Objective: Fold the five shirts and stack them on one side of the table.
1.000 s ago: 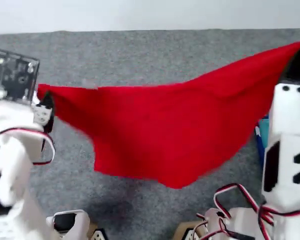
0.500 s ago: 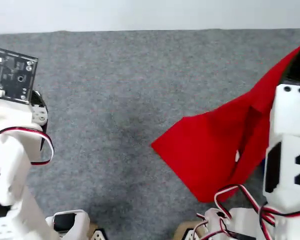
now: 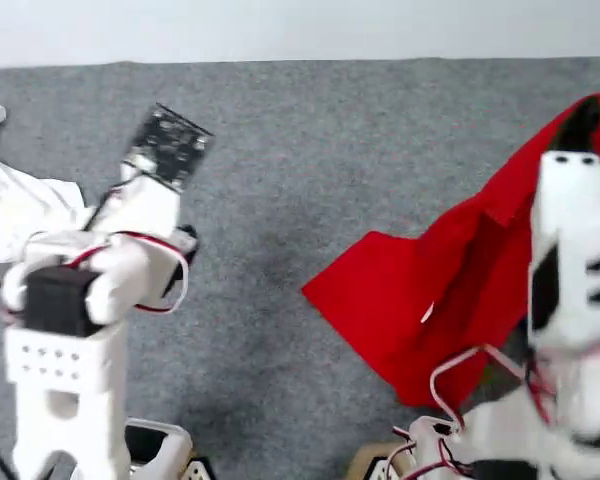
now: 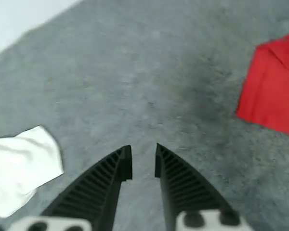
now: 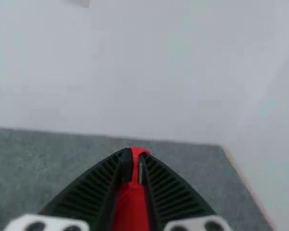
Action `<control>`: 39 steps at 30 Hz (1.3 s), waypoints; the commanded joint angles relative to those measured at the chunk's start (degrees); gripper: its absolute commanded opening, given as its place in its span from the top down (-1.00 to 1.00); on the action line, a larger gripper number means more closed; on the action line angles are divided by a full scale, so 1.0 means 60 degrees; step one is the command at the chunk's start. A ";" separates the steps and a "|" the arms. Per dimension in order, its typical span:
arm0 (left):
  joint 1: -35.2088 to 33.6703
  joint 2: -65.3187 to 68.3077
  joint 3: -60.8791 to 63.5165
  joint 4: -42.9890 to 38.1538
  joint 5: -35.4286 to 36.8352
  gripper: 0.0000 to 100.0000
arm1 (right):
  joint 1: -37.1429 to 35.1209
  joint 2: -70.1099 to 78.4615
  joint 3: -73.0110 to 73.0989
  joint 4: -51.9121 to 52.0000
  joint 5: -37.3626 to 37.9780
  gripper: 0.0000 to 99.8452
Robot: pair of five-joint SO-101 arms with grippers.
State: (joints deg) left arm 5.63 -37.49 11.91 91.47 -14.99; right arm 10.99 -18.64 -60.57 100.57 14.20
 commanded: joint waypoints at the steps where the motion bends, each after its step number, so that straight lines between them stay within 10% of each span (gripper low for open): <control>1: 0.0835 0.0029 0.1121 -0.1260 0.0132 0.80 | -0.0168 0.0037 0.0527 0.0242 0.0059 0.98; 13: 0.3634 0.1465 0.3597 -0.3956 -0.0923 0.80 | 0.0037 0.0066 0.3575 0.0212 0.0029 0.98; 39: 0.5407 0.6842 -0.1209 -0.4293 -0.0513 0.80 | 0.0608 0.0037 0.4938 0.0168 0.0059 0.98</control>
State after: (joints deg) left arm 37.54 3.91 8.40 67.65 -20.44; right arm 14.42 -18.29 -30.77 100.57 14.20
